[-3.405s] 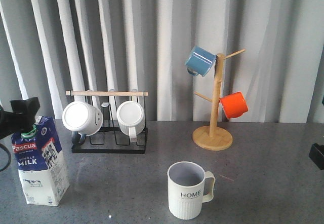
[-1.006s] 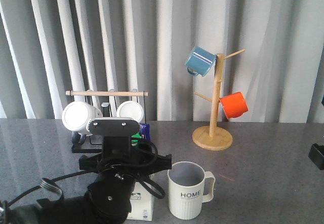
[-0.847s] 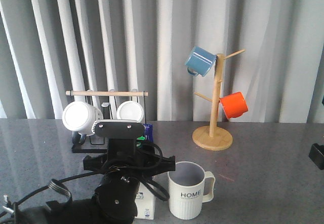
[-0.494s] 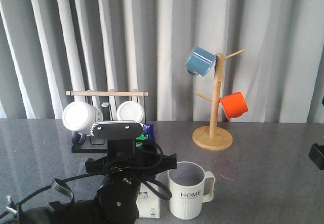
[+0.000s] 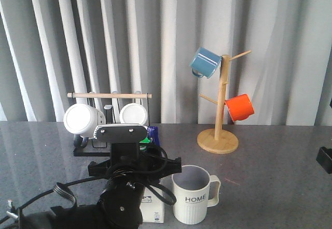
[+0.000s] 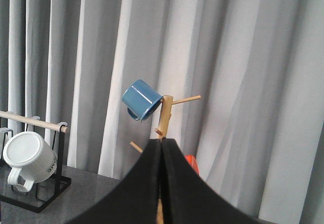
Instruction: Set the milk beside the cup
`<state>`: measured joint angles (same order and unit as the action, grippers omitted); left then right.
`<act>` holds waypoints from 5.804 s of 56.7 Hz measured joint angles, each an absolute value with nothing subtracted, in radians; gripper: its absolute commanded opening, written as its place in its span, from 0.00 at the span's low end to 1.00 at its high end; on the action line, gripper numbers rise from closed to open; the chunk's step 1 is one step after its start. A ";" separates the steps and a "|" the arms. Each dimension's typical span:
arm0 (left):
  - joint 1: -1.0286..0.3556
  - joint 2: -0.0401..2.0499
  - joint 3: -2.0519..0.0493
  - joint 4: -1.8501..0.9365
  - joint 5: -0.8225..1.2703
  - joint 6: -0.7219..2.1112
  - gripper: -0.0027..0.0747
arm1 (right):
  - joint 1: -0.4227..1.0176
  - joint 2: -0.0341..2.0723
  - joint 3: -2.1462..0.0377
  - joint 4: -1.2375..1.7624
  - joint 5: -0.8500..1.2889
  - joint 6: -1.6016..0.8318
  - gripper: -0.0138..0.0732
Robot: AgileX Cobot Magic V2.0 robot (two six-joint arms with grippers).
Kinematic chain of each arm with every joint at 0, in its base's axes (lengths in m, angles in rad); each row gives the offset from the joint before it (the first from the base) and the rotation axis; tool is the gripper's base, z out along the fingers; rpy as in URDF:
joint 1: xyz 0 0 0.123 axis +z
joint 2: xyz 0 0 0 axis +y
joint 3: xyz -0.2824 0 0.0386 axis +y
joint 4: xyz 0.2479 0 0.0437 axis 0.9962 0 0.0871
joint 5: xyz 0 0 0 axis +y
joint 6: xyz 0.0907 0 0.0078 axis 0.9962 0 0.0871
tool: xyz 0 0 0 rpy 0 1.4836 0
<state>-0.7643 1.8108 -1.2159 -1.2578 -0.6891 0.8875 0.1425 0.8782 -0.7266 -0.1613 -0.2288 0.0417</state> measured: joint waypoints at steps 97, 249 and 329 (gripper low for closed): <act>-0.764 1.321 -1.211 -0.850 -0.213 0.535 0.02 | 0.143 0.878 -0.727 -0.161 -0.229 0.042 0.15; 0.040 -0.012 0.024 0.069 0.122 -0.090 0.03 | 0.143 0.878 -0.727 -0.157 -0.217 0.039 0.15; 0.040 -0.012 0.024 0.069 0.123 -0.090 0.03 | 0.011 -0.012 0.028 -0.088 0.055 0.086 0.15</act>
